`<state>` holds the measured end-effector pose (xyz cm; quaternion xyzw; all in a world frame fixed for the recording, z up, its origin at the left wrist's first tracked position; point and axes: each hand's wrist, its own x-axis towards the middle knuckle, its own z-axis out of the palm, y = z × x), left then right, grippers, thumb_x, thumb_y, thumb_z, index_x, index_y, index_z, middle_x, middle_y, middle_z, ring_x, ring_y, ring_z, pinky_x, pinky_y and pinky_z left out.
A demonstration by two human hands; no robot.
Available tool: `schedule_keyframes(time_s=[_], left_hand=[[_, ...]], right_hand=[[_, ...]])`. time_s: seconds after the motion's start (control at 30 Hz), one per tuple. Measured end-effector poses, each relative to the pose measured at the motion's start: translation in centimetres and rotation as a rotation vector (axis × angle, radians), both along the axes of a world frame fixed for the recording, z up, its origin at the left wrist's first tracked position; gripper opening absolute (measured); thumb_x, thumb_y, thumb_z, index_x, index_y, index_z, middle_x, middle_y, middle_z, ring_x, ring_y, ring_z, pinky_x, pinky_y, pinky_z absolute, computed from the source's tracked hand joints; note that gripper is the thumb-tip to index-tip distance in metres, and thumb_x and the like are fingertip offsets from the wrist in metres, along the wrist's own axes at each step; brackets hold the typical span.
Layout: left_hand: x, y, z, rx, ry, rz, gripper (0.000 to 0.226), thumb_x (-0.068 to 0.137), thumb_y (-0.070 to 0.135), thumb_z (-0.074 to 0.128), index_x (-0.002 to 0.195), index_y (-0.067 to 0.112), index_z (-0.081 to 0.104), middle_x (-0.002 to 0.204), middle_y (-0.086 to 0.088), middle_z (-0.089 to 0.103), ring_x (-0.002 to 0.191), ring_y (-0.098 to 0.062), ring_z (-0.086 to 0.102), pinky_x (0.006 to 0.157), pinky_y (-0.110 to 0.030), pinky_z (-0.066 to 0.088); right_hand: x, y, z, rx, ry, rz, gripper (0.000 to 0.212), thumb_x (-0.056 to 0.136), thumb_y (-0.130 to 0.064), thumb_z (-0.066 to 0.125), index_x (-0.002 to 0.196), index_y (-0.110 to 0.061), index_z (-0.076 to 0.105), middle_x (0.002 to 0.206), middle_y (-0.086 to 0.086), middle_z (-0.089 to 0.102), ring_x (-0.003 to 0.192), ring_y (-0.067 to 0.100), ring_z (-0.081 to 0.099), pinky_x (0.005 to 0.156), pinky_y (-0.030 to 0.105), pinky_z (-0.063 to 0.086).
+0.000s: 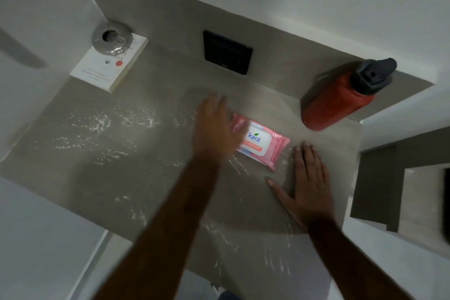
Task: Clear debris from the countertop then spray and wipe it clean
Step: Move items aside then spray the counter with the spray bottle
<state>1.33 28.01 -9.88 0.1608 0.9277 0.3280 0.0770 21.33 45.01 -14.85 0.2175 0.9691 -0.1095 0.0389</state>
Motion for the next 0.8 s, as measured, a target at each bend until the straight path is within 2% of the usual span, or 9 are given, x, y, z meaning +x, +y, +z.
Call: schedule_keyframes(time_s=[0.1, 0.17, 0.23, 0.33, 0.43, 0.5, 0.6, 0.7, 0.8], left_hand=[[5.4, 3.4, -0.6, -0.202, 0.0, 0.032, 0.114, 0.066, 0.089, 0.047, 0.154, 0.02, 0.025, 0.165, -0.017, 0.021, 0.152, -0.04, 0.018, 0.124, -0.055, 0.02], [6.5, 4.5, -0.9, -0.288, -0.103, 0.061, 0.127, 0.061, 0.093, 0.051, 0.158, 0.023, 0.009, 0.168, -0.019, 0.007, 0.154, -0.042, 0.006, 0.124, -0.059, 0.009], [6.6, 5.1, -1.0, -0.344, -0.166, 0.072, 0.129, 0.061, 0.089, 0.058, 0.158, 0.026, 0.0, 0.167, -0.021, 0.004, 0.154, -0.043, 0.003, 0.123, -0.062, 0.006], [6.2, 5.2, -0.5, -0.332, -0.141, 0.089, 0.125, 0.063, 0.075, 0.067, 0.157, 0.024, 0.004, 0.156, -0.02, 0.028, 0.144, -0.039, 0.025, 0.12, -0.059, 0.02], [4.2, 2.8, 0.6, -0.304, -0.119, 0.123, 0.123, 0.062, 0.068, 0.07, 0.158, 0.024, 0.007, 0.151, -0.018, 0.035, 0.139, -0.037, 0.034, 0.117, -0.056, 0.029], [1.1, -0.5, 1.8, -0.279, -0.087, 0.201, 0.124, 0.056, 0.074, 0.072, 0.155, 0.02, 0.02, 0.144, -0.017, 0.043, 0.133, -0.038, 0.043, 0.112, -0.054, 0.038], [-5.5, -7.1, 3.6, -0.222, 0.013, 0.381, 0.127, 0.042, 0.091, 0.062, 0.144, 0.02, 0.036, 0.131, -0.013, 0.052, 0.12, -0.033, 0.053, 0.099, -0.05, 0.051], [-12.4, -13.9, 4.4, -0.232, 0.015, 0.465, 0.133, 0.04, 0.087, 0.068, 0.147, 0.016, 0.032, 0.137, -0.019, 0.046, 0.126, -0.037, 0.046, 0.103, -0.046, 0.045], [-17.8, -18.3, 4.1, -0.283, -0.038, 0.455, 0.126, 0.045, 0.076, 0.072, 0.146, 0.01, 0.034, 0.141, -0.024, 0.044, 0.133, -0.041, 0.042, 0.11, -0.045, 0.036]], right_hand=[[-0.1, 0.0, -0.1, -0.044, 0.013, -0.024, 0.096, 0.096, -0.077, 0.028, 0.168, -0.015, 0.011, 0.177, 0.006, 0.006, 0.164, 0.021, 0.002, 0.133, 0.051, 0.014], [0.0, 0.0, 0.0, -0.05, 0.02, -0.027, 0.093, 0.098, -0.075, 0.03, 0.167, -0.016, 0.012, 0.177, 0.006, 0.006, 0.164, 0.021, 0.003, 0.133, 0.05, 0.013], [0.0, -0.1, 0.0, -0.047, 0.025, -0.024, 0.093, 0.098, -0.074, 0.033, 0.167, -0.015, 0.015, 0.177, 0.007, 0.008, 0.164, 0.022, 0.005, 0.133, 0.05, 0.013], [0.1, 0.1, 0.2, -0.036, 0.022, -0.01, 0.094, 0.097, -0.073, 0.036, 0.167, -0.014, 0.015, 0.177, 0.008, 0.009, 0.164, 0.022, 0.005, 0.133, 0.05, 0.013], [0.2, 0.1, 0.4, -0.029, 0.04, -0.001, 0.094, 0.096, -0.072, 0.037, 0.167, -0.014, 0.016, 0.177, 0.008, 0.01, 0.164, 0.022, 0.006, 0.133, 0.049, 0.013], [0.1, 0.0, 0.6, -0.037, 0.045, -0.001, 0.095, 0.096, -0.073, 0.036, 0.167, -0.014, 0.015, 0.177, 0.008, 0.01, 0.164, 0.022, 0.006, 0.133, 0.049, 0.013], [0.1, 0.0, 0.7, -0.053, 0.041, 0.004, 0.096, 0.095, -0.073, 0.035, 0.167, -0.013, 0.014, 0.177, 0.008, 0.008, 0.164, 0.022, 0.004, 0.133, 0.05, 0.012], [0.1, 0.0, 0.6, -0.044, 0.045, 0.007, 0.095, 0.095, -0.072, 0.035, 0.167, -0.013, 0.014, 0.177, 0.008, 0.008, 0.165, 0.022, 0.004, 0.132, 0.052, 0.015], [0.1, 0.1, 0.4, -0.038, 0.033, 0.0, 0.097, 0.095, -0.075, 0.031, 0.167, -0.014, 0.011, 0.177, 0.006, 0.007, 0.165, 0.021, 0.003, 0.132, 0.052, 0.015]])
